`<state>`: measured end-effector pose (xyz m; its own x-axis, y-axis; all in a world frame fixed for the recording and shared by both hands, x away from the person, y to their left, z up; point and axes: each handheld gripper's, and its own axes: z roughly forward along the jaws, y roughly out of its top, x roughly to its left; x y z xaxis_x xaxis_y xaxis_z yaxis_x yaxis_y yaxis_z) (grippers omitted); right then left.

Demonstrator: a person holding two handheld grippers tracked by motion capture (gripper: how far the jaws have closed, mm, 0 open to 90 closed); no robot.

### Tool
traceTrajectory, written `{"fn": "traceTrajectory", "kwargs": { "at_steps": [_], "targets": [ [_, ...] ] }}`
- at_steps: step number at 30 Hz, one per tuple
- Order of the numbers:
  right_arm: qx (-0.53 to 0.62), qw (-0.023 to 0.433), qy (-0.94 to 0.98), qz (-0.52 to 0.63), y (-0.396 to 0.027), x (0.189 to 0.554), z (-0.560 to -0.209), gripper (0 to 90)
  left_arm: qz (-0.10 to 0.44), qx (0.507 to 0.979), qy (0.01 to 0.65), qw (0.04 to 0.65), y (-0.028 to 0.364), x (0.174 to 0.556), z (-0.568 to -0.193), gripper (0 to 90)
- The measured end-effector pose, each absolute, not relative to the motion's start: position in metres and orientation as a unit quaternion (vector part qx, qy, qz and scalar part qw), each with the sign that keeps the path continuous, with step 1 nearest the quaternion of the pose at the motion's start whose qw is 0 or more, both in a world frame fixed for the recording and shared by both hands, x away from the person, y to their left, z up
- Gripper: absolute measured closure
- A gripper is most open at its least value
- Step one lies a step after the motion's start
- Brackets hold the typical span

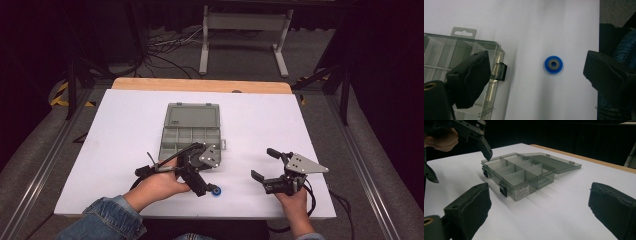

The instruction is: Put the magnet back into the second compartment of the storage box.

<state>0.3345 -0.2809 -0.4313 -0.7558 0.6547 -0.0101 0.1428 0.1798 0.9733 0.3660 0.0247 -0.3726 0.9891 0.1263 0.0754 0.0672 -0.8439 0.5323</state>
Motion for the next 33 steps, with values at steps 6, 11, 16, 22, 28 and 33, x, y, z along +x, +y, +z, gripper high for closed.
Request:
{"fn": "traceTrajectory", "kwargs": {
  "at_steps": [6,11,16,22,28,33],
  "targets": [
    [0.272,0.218,0.736,0.580,-0.282,0.334,-0.431,4.4,0.038,0.964,0.065,0.256,0.023,0.371,-0.374,11.6],
    [0.274,0.215,0.736,0.580,-0.282,0.335,-0.432,4.2,0.030,0.964,0.067,0.254,0.023,0.373,-0.375,13.8],
    [0.275,0.214,0.735,0.581,-0.282,0.335,-0.432,4.2,0.021,0.964,0.059,0.259,0.022,0.372,-0.379,15.8],
    [0.278,0.209,0.737,0.580,-0.282,0.335,-0.432,4.0,0.010,0.965,0.055,0.256,0.020,0.373,-0.387,18.1],
    [0.278,0.210,0.736,0.581,-0.283,0.335,-0.432,4.0,-0.004,0.967,0.053,0.250,0.017,0.372,-0.396,18.9],
    [0.278,0.209,0.735,0.582,-0.283,0.335,-0.432,4.0,-0.013,0.967,0.047,0.250,0.013,0.371,-0.402,19.4]
  ]
}}
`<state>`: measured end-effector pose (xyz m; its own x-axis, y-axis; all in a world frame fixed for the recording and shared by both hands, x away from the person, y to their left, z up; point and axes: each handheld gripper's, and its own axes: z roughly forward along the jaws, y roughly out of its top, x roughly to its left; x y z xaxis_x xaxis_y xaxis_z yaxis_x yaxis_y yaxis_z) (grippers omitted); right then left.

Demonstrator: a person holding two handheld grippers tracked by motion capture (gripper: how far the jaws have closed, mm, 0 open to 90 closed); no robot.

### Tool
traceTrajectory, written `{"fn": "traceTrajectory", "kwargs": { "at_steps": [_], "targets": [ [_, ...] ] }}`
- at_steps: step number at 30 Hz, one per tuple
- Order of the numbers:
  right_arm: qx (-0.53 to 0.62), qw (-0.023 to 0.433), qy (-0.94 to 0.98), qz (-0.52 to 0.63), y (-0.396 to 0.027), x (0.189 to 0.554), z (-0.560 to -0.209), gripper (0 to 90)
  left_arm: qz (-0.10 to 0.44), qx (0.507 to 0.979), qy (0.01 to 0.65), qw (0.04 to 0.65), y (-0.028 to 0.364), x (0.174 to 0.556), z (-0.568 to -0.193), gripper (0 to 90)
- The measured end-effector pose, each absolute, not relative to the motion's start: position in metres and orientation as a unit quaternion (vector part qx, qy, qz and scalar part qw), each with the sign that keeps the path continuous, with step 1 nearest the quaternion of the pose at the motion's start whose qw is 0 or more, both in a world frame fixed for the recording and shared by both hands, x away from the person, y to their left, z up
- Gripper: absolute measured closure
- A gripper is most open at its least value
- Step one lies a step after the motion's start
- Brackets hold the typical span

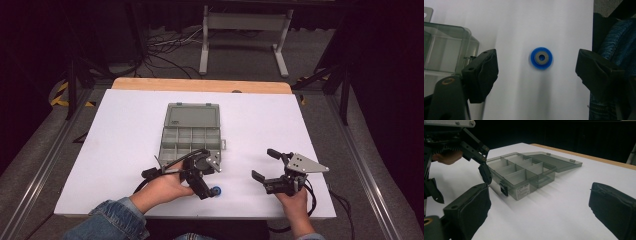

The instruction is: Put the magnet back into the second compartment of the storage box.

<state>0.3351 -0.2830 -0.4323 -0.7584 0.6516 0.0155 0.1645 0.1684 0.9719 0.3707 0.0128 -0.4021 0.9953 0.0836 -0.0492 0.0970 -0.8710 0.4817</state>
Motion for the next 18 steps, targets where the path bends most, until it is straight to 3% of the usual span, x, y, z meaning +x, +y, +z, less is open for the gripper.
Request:
{"fn": "traceTrajectory", "kwargs": {
  "at_steps": [18],
  "targets": [
    [0.278,0.206,0.736,0.583,-0.283,0.335,-0.433,4.0,-0.034,0.970,0.034,0.240,0.000,0.370,-0.424,22.7]
  ]
}}
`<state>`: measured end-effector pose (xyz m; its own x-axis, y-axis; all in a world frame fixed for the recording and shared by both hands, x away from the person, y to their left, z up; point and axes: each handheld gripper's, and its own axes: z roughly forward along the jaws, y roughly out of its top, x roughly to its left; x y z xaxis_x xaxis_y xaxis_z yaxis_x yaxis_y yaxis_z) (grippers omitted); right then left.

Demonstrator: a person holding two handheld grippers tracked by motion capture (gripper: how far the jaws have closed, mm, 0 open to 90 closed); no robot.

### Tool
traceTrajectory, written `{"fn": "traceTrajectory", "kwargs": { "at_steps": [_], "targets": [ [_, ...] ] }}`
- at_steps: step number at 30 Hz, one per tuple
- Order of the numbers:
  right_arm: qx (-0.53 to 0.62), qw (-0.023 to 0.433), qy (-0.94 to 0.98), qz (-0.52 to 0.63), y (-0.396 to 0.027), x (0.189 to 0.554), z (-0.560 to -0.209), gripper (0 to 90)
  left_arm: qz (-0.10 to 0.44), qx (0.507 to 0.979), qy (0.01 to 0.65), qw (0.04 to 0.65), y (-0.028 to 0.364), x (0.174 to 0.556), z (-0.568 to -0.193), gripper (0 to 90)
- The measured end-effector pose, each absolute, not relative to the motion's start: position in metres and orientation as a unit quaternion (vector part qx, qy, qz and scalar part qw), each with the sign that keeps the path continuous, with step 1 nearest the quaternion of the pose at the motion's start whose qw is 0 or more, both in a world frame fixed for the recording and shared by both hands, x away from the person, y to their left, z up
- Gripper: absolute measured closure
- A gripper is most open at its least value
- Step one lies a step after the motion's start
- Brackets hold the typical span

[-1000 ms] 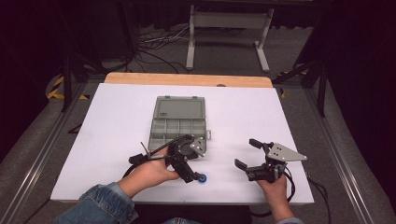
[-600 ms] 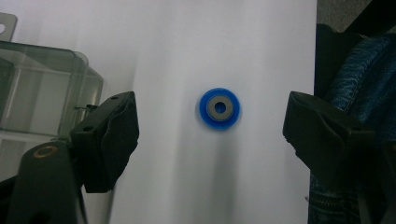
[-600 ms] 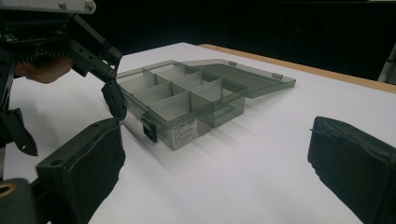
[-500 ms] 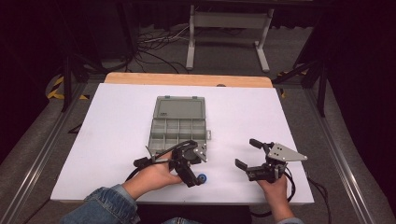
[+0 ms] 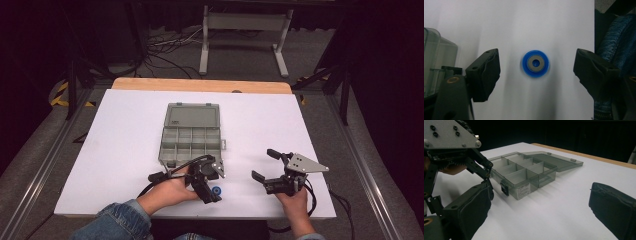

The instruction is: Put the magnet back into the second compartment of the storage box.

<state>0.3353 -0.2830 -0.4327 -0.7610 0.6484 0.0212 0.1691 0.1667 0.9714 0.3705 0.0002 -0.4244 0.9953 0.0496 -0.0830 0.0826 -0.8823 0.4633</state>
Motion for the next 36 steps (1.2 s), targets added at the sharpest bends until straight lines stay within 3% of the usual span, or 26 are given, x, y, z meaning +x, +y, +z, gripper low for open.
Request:
{"fn": "traceTrajectory", "kwargs": {
  "at_steps": [16,19,29,36],
  "targets": [
    [0.278,0.202,0.738,0.581,-0.2828,0.3357,-0.4332,4.0,-0.029,0.975,0.031,0.218,-0.0054,0.3683,-0.4347,26.9],
    [0.279,0.202,0.739,0.580,-0.2827,0.3359,-0.4333,4.0,-0.016,0.976,0.029,0.214,-0.0058,0.3669,-0.4349,30.7],
    [0.277,0.200,0.742,0.577,-0.2823,0.3363,-0.4337,4.0,0.001,0.977,0.022,0.213,-0.0041,0.3661,-0.4321,61.4],
    [0.277,0.200,0.742,0.578,-0.2821,0.3363,-0.4338,4.0,0.000,0.977,0.023,0.211,-0.0039,0.3642,-0.4309,62.1]
  ]
}}
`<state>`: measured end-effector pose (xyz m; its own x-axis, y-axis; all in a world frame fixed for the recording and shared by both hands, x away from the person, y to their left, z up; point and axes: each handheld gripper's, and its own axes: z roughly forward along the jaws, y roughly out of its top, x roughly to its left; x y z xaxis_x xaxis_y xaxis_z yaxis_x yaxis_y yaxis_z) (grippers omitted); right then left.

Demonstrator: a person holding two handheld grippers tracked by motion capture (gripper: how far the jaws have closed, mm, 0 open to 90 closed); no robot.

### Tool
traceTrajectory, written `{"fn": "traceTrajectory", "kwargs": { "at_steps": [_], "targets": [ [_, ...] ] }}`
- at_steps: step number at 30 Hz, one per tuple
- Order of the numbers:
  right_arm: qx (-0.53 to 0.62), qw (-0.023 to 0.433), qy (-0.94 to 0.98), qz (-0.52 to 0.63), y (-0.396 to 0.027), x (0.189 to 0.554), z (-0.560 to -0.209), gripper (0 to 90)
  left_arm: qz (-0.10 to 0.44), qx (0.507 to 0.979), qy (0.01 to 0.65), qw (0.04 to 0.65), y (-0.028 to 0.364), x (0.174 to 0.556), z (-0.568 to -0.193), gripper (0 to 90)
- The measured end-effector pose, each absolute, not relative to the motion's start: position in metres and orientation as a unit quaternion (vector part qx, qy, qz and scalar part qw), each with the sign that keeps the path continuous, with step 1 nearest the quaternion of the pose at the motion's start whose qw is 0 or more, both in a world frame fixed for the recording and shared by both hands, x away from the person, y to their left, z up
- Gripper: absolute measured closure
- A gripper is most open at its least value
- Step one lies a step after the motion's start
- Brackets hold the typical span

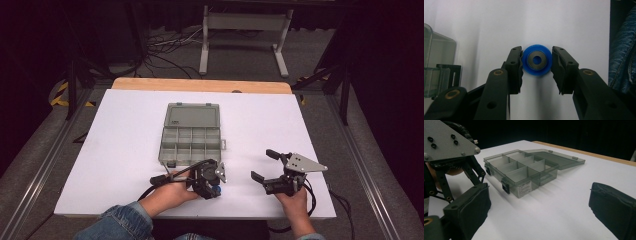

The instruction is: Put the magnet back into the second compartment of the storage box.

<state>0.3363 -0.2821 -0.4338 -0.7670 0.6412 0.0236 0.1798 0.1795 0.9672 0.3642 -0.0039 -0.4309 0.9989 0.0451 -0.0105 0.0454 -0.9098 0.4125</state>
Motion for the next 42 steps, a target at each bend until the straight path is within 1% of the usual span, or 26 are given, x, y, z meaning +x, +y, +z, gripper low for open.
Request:
{"fn": "traceTrajectory", "kwargs": {
  "at_steps": [15,24,36,42],
  "targets": [
    [0.281,0.199,0.743,0.574,-0.282,0.337,-0.435,4.0,-0.005,0.972,0.004,0.233,0.001,0.359,-0.405,62.2],
    [0.283,0.201,0.741,0.575,-0.283,0.337,-0.435,4.0,-0.005,0.969,0.004,0.245,0.005,0.360,-0.391,62.2],
    [0.284,0.202,0.740,0.575,-0.283,0.337,-0.435,4.0,0.002,0.963,0.014,0.267,0.015,0.366,-0.375,62.2],
    [0.284,0.201,0.740,0.576,-0.283,0.337,-0.435,4.0,0.010,0.960,0.030,0.278,0.024,0.374,-0.369,62.2]
  ]
}}
